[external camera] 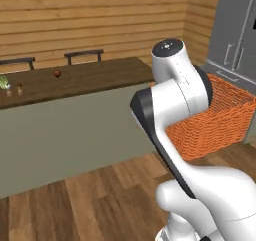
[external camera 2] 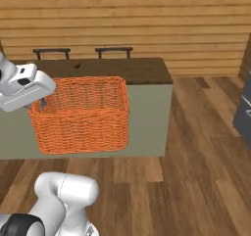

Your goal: Open the cabinet, pick up the bread from the cabinet and place it in the basket. Then move the basket to the dining counter.

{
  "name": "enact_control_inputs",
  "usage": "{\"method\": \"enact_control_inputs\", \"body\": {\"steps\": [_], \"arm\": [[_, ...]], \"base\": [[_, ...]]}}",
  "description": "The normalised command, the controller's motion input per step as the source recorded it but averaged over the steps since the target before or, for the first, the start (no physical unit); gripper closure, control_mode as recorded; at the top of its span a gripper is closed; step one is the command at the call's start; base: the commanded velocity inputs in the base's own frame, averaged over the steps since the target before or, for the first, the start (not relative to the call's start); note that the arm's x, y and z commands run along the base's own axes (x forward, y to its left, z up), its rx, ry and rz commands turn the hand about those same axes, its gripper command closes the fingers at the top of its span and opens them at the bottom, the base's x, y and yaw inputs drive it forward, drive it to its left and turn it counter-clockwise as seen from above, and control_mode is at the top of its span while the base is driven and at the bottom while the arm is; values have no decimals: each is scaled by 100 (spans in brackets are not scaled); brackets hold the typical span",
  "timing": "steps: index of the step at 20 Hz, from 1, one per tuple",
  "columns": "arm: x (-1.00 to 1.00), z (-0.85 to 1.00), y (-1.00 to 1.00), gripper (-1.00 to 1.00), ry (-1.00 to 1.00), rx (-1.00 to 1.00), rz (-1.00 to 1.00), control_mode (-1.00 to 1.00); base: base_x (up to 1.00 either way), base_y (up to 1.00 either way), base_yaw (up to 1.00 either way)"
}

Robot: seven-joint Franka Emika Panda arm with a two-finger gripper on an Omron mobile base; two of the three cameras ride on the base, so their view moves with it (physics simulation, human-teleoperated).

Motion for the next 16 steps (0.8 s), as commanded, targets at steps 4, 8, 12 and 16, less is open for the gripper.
{"method": "enact_control_inputs", "body": {"steps": [4,8,12,16], "arm": [[0,0,0,100,0,0,0,100],[0,0,0,100,0,0,0,100],[0,0,0,100,0,0,0,100],[0,0,0,100,0,0,0,100]], "base": [[98,-58,42],[100,-45,35],[94,-45,31],[89,-45,23]]}}
